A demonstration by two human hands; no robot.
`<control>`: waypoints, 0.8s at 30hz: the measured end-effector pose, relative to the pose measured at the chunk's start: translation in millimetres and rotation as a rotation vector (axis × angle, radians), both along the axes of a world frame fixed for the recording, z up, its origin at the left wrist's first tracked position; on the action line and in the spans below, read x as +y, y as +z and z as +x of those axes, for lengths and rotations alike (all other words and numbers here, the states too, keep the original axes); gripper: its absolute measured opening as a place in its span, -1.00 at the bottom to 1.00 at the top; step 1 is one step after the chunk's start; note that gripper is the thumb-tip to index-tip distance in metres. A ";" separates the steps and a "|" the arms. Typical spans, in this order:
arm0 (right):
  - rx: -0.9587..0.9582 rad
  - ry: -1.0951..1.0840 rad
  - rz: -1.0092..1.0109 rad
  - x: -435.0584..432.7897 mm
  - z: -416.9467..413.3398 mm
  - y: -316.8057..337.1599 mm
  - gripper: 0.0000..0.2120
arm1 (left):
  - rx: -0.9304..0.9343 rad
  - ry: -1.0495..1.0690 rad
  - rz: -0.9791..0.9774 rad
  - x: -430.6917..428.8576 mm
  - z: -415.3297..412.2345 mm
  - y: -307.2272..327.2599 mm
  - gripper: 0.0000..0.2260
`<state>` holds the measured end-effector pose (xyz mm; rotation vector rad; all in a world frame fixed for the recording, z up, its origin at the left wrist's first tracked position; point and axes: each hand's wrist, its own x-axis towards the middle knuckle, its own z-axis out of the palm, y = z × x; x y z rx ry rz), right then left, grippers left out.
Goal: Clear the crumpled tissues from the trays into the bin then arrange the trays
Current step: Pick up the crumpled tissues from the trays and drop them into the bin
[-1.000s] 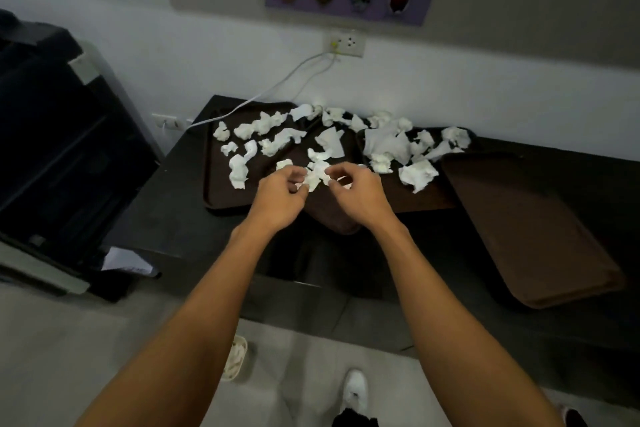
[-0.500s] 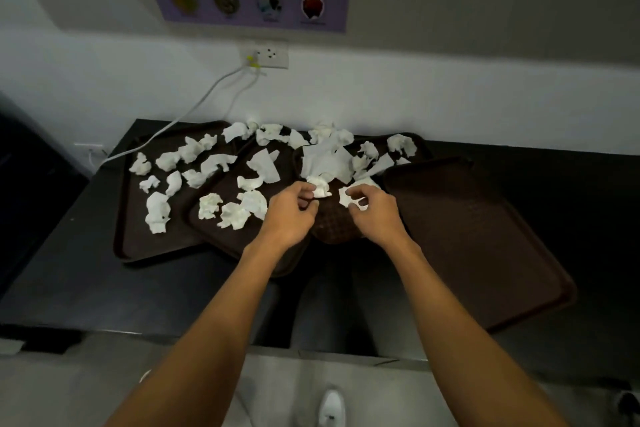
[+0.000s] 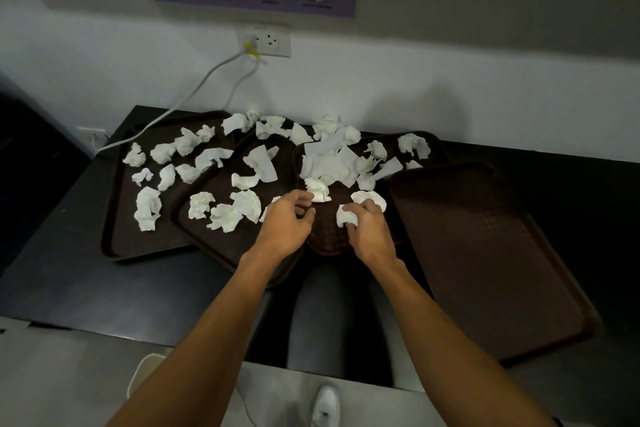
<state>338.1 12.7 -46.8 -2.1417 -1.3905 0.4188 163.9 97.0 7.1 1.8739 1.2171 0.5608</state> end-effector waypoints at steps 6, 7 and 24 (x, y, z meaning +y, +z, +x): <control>0.137 -0.090 0.215 -18.6 0.0 16.2 -0.75 | 0.004 -0.001 0.015 0.9 7.7 -8.8 -0.77; 0.158 -0.114 0.246 -21.7 2.1 21.8 -0.75 | 0.001 -0.004 0.014 0.6 10.9 -10.3 -0.77; 0.119 -0.314 0.268 -51.4 54.4 51.9 -0.76 | 0.279 -0.405 0.129 0.4 113.6 -40.2 -0.42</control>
